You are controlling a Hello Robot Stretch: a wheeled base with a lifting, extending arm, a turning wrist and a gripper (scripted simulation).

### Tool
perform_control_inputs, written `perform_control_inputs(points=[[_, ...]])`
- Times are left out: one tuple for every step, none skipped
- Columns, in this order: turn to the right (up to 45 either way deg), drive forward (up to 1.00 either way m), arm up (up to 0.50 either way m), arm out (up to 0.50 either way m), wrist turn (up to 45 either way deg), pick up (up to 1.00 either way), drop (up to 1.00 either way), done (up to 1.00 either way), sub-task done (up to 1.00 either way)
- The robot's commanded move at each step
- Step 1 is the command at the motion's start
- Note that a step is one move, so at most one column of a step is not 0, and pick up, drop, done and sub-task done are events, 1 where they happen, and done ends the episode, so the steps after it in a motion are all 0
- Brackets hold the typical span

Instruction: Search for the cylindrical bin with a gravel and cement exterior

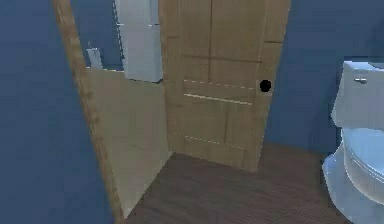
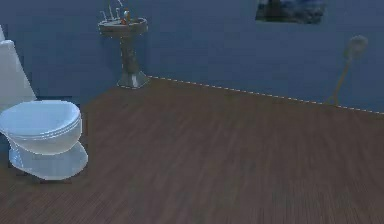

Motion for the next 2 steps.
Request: perform_control_inputs(points=[[0.0, 0.9, 0.0, 0.0, 0.0, 0.0, 0.0, 0.0, 0.0], [0.0, 0.4, 0.0, 0.0, 0.0, 0.0, 0.0, 0.0, 0.0]])
